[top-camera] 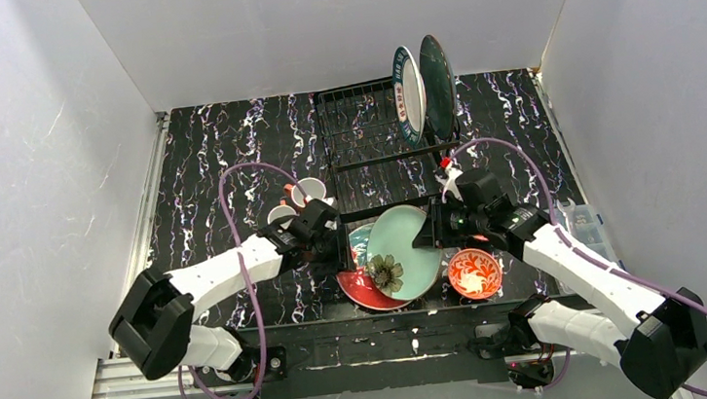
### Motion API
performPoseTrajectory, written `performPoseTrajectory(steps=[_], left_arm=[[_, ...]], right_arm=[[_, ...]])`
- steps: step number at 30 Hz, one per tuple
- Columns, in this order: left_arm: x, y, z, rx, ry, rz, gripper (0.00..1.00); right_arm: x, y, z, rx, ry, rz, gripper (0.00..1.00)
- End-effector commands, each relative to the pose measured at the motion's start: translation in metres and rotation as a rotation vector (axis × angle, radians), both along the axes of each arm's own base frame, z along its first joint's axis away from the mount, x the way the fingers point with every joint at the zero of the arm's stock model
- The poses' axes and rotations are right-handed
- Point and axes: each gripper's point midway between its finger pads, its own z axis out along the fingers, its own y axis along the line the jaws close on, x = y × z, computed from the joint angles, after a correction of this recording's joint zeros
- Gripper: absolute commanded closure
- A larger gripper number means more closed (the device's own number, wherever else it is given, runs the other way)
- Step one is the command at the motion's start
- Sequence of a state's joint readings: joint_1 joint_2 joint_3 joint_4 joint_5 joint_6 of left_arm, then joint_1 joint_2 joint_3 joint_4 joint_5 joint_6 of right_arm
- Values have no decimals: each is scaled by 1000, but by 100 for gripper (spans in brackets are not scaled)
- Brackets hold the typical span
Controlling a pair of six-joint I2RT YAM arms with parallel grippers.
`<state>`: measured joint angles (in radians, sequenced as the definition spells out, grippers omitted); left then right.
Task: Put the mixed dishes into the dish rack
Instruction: Pick up the plate from the corner of the board.
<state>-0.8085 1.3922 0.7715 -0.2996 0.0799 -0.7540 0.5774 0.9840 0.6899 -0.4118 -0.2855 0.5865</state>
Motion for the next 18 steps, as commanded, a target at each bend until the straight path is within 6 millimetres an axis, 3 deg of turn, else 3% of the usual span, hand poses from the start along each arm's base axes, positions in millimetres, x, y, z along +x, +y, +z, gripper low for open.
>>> performPoseTrajectory(steps=[1, 11, 18], left_arm=[[5, 12, 31, 32, -75, -14, 52], [1, 22, 84, 2, -174, -76, 28], [1, 42, 125, 17, -298, -93, 11]], right_arm=[[16, 11, 61, 73, -164, 31, 99], [19, 6, 95, 14, -239, 81, 99], [17, 4, 120, -67, -295, 130, 99]])
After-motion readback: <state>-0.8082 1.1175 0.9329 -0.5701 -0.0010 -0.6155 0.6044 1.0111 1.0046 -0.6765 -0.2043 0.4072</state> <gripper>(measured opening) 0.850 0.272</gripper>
